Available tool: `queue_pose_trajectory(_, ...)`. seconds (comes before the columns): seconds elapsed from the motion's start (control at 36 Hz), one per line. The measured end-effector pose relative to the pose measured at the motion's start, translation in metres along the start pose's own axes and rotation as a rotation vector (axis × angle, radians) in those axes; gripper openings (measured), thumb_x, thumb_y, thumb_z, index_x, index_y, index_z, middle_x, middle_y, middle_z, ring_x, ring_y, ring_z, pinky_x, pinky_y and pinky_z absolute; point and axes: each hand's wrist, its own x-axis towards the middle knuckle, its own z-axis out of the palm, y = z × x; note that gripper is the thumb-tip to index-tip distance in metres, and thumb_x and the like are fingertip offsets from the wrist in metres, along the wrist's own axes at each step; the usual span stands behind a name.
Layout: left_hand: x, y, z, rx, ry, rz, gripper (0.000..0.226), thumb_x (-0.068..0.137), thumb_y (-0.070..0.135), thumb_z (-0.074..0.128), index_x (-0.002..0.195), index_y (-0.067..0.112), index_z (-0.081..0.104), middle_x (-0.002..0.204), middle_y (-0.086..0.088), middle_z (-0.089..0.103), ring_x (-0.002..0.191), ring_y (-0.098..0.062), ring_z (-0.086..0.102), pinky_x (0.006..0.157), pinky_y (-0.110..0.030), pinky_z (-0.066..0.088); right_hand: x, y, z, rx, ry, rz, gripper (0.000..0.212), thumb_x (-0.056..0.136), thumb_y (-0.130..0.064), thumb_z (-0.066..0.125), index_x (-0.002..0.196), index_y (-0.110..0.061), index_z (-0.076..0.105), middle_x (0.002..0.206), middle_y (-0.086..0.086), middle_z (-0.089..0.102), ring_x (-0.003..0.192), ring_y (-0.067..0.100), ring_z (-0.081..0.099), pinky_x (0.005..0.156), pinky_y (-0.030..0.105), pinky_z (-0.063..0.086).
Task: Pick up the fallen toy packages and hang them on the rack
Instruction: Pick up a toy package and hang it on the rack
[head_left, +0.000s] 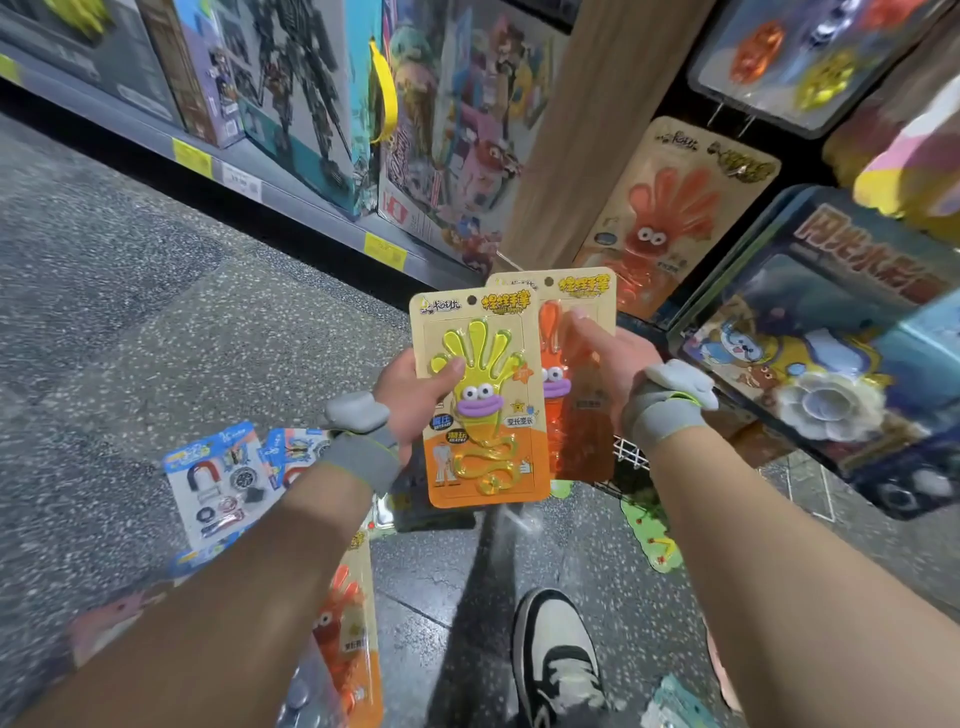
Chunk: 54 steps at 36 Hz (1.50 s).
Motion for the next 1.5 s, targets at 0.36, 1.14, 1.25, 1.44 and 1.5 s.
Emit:
queue_pose_trajectory(0.36,0.006,0.007,0.026,-0.083,-0.008,0.038,0.035,0.082,0.04,0.074,0.113,0.027,0.063,0.113,0.001,0.072,0.11,-0.023,0.065,0.099,-0.054,0.048,-0.011,-0.029,-0.045,0.144,0.228,-0.088,0.035,0.082,-0.049,0.07,0.091,-0.015,0.071,0.072,-0.003,0.065,0.072,0.019,0.063,0.065,0.029,0.052)
queue_pose_trajectory(1.14,0.021,0.018,0.04,-0.13,-0.025,0.114,0.031,0.082,0.043,0.071,0.109,0.029,0.068,0.112,-0.004,0.073,0.108,-0.03,0.066,0.096,-0.059,0.049,-0.013,-0.062,-0.074,0.299,0.281,-0.175,0.034,0.067,-0.053,0.077,0.078,-0.021,0.076,0.078,-0.005,0.075,0.097,0.023,0.065,0.097,0.052,0.048)
queue_pose_trajectory(1.25,0.022,0.017,0.043,-0.141,-0.018,0.104,0.025,0.086,0.036,0.069,0.11,0.028,0.067,0.112,-0.003,0.073,0.109,-0.029,0.066,0.097,-0.058,0.048,-0.015,-0.062,-0.076,0.327,0.266,-0.184,0.029,0.066,-0.053,0.078,0.075,-0.025,0.077,0.078,-0.007,0.075,0.099,0.025,0.065,0.097,0.053,0.047)
queue_pose_trajectory(1.44,0.025,0.016,0.041,-0.183,0.015,0.07,0.039,0.082,0.036,0.072,0.118,0.024,0.063,0.114,-0.004,0.072,0.111,-0.029,0.065,0.099,-0.057,0.048,-0.016,-0.063,-0.081,0.354,0.276,-0.21,0.022,0.071,-0.048,0.078,0.069,-0.026,0.075,0.076,-0.012,0.073,0.09,0.013,0.063,0.096,0.044,0.045)
queue_pose_trajectory(1.5,0.026,0.017,0.041,-0.185,0.026,0.068,0.039,0.083,0.035,0.072,0.119,0.021,0.062,0.113,-0.004,0.072,0.11,-0.028,0.066,0.099,-0.056,0.048,-0.019,-0.067,-0.083,0.338,0.291,-0.202,0.028,0.065,-0.053,0.08,0.07,-0.026,0.075,0.082,-0.009,0.074,0.093,0.015,0.063,0.099,0.047,0.045)
